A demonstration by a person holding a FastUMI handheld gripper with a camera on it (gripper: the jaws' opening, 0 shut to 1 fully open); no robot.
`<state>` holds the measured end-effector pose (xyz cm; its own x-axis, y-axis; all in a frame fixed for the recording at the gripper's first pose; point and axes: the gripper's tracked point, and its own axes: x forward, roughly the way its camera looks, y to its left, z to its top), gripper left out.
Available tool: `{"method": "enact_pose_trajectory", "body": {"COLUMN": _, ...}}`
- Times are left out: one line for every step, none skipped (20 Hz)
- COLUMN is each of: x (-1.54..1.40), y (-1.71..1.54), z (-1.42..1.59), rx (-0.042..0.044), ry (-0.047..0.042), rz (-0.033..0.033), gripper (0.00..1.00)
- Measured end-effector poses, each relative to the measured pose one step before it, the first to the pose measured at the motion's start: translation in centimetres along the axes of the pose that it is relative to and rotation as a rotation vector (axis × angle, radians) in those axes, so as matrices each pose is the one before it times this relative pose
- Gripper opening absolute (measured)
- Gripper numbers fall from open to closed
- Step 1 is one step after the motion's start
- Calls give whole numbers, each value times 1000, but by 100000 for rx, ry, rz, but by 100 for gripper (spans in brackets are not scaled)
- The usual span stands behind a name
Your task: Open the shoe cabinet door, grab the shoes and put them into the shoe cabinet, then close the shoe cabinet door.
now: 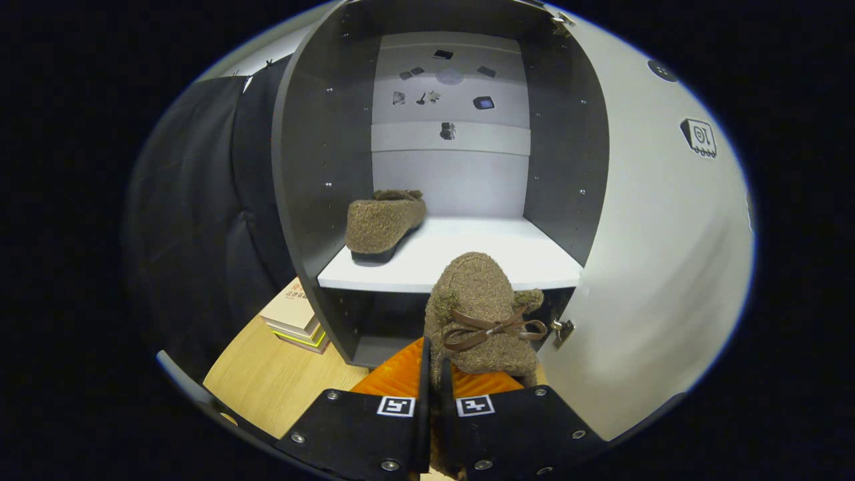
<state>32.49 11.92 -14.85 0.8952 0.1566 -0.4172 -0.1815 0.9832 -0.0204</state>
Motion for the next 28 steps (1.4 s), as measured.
{"method": "enact_pose_trajectory", "body": {"x": 433, "y": -60, "z": 952, "rx": -267, "ry": -422, "rz": 156, "gripper": 9}}
{"method": "enact_pose_trajectory", "body": {"x": 479, "y": 32, "z": 927, "rx": -216, "ry": -427, "rz": 306, "gripper": 8}}
{"method": "enact_pose_trajectory", "body": {"x": 566, "y": 4, "z": 1009, "rx": -491, "ry": -644, "rz": 549, "gripper": 9}}
{"method": "enact_pose_trajectory", "body": {"x": 557, "y": -92, "z": 825, "rx": -759, "ry": -620, "rz": 443, "gripper": 8}}
{"method": "enact_pose_trajectory", "body": {"x": 485, "y": -320, "z": 964, "rx": -241, "ry": -658, "rz": -125, "gripper": 9}}
{"method": "enact_pose_trajectory", "body": {"x": 615, "y": -248, "z": 886, "rx": 96, "ry": -728, "rz": -142, "gripper": 8}}
{"method": "enact_pose_trajectory", "body": {"x": 701, "y": -179, "z": 824, "rx": -46, "ry": -470, "rz": -223, "gripper": 8}}
{"method": "enact_pose_trajectory", "body": {"x": 726, "y": -264, "z": 806, "rx": -395, "ry": -286, "rz": -32, "gripper": 9}}
{"method": "enact_pose_trajectory", "body": {"x": 662, "y": -137, "z": 481, "rx": -443, "ry": -50, "rz": 230, "gripper": 9}}
{"method": "enact_pose_trajectory", "body": {"x": 769, "y": -227, "z": 544, "rx": -867, "ry": -114, "rz": -44, "gripper": 8}}
{"method": "enact_pose_trajectory", "body": {"x": 886, "y": -237, "z": 619, "rx": -683, "ry": 238, "rz": -314, "gripper": 8}}
{"method": "enact_pose_trajectory", "body": {"x": 846, "y": -323, "z": 341, "rx": -1114, "ry": 889, "rz": -430, "gripper": 8}}
{"method": "enact_pose_trajectory", "body": {"x": 989, "y": -177, "z": 345, "rx": -1097, "ry": 639, "rz": 214, "gripper": 8}}
{"method": "enact_pose_trajectory", "body": {"x": 784, "y": -143, "z": 255, "rx": -941, "ry": 960, "rz": 293, "gripper": 8}}
{"method": "enact_pose_trajectory", "body": {"x": 930, "y": -18, "z": 397, "rx": -824, "ry": 57, "rz": 78, "gripper": 9}}
{"method": "enact_pose_trajectory", "body": {"x": 619, "y": -317, "z": 489, "rx": -342, "ry": -160, "rz": -684, "gripper": 9}}
{"method": "enact_pose_trajectory", "body": {"x": 820, "y": -214, "z": 439, "rx": -423, "ry": 328, "rz": -417, "gripper": 8}}
{"method": "enact_pose_trajectory", "body": {"x": 668, "y": -219, "z": 443, "rx": -99, "ry": 92, "rz": -320, "gripper": 9}}
{"method": "enact_pose_trajectory", "body": {"x": 762, "y": -195, "z": 398, "rx": 114, "ry": 230, "rz": -231, "gripper": 9}}
{"method": "enact_pose_trajectory", "body": {"x": 775, "y": -169, "z": 286, "rx": -112, "ry": 930, "rz": 107, "gripper": 8}}
{"method": "enact_pose_trajectory", "body": {"x": 919, "y": -189, "z": 228, "rx": -350, "ry": 572, "rz": -368, "gripper": 8}}
{"method": "enact_pose_trajectory", "body": {"x": 872, "y": -330, "z": -14, "rx": -117, "ry": 1828, "rz": -657, "gripper": 8}}
{"method": "enact_pose_trajectory", "body": {"x": 673, "y": -210, "z": 143, "rx": -125, "ry": 731, "rz": -407, "gripper": 8}}
{"method": "enact_pose_trajectory", "body": {"x": 743, "y": -200, "z": 89, "rx": 135, "ry": 1350, "rz": -282, "gripper": 8}}
{"method": "enact_pose_trajectory", "body": {"x": 744, "y": -105, "z": 13, "rx": 31, "ry": 1043, "rz": -315, "gripper": 8}}
{"method": "enact_pose_trajectory", "body": {"x": 625, "y": -209, "z": 0, "rx": 243, "ry": 391, "rz": -328, "gripper": 8}}
{"method": "enact_pose_trajectory", "body": {"x": 492, "y": 29, "z": -168, "rx": 840, "ry": 1354, "rz": 372, "gripper": 9}}
{"method": "enact_pose_trajectory", "body": {"x": 631, "y": -158, "z": -225, "rx": 1080, "ry": 1318, "rz": 41, "gripper": 8}}
